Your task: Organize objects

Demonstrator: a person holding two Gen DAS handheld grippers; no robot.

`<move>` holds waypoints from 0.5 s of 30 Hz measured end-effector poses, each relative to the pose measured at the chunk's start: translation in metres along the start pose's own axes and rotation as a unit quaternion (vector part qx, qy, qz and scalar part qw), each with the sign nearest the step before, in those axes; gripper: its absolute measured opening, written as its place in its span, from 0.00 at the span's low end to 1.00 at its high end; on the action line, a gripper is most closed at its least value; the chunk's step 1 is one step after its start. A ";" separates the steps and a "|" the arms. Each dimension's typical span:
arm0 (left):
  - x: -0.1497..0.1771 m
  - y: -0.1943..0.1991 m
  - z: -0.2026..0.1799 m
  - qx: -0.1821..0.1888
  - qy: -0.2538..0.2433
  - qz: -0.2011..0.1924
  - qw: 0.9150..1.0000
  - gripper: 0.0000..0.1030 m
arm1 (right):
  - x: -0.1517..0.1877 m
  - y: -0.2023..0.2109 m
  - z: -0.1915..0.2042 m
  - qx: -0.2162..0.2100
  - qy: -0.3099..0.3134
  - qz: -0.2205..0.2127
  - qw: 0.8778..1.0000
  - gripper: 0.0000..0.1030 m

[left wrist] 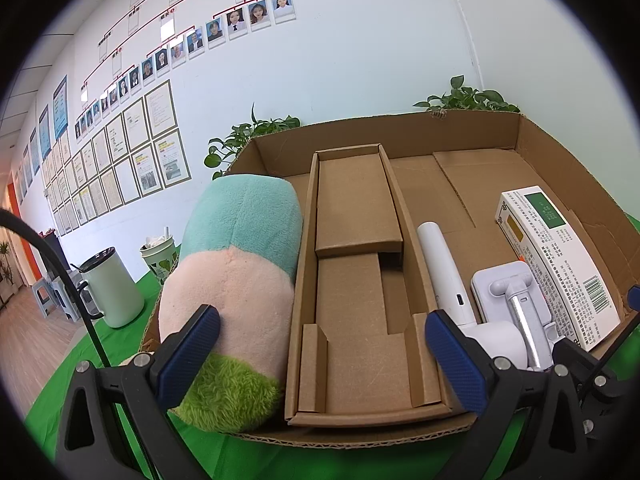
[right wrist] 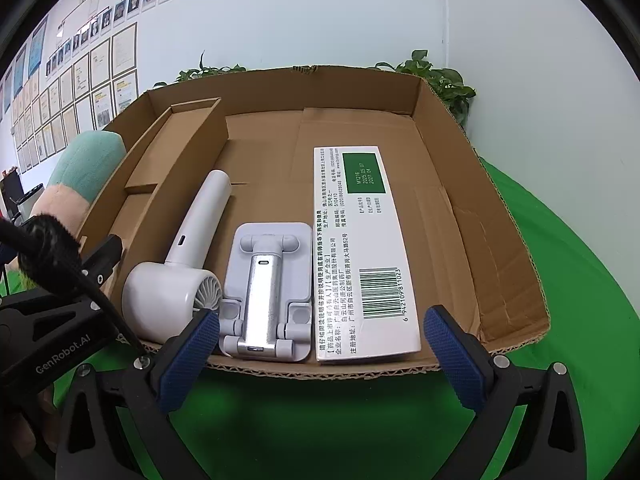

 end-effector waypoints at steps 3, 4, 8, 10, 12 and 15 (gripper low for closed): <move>0.000 0.000 0.000 0.000 0.000 0.000 1.000 0.99 | 0.000 0.000 0.000 0.000 0.000 0.000 1.000 1.00; 0.000 0.000 0.000 -0.001 0.000 0.001 1.000 0.99 | 0.000 0.000 0.000 0.000 0.000 0.000 1.000 1.00; 0.000 0.000 0.000 -0.001 -0.001 0.001 1.000 0.99 | 0.000 0.000 0.000 0.000 0.000 0.001 1.000 1.00; 0.000 0.000 0.001 0.000 0.000 0.000 1.000 0.99 | 0.000 -0.001 0.000 0.000 0.000 0.001 1.000 1.00; 0.000 0.000 0.001 0.003 0.002 -0.001 1.000 0.99 | 0.000 -0.001 0.000 -0.001 0.000 0.001 1.000 1.00; 0.001 0.001 0.002 0.007 0.006 -0.002 1.000 0.99 | 0.000 -0.001 0.000 -0.001 0.000 0.001 1.000 1.00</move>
Point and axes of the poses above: each gripper's, at about its wrist camera, not at the fingertips, and y roughly against the way its jaws point, z to its left, x to its underside, the point moved 2 cm from there along -y, roughly the way its jaws point, and after that the axes turned 10 degrees about z, right-handed, at the moved point
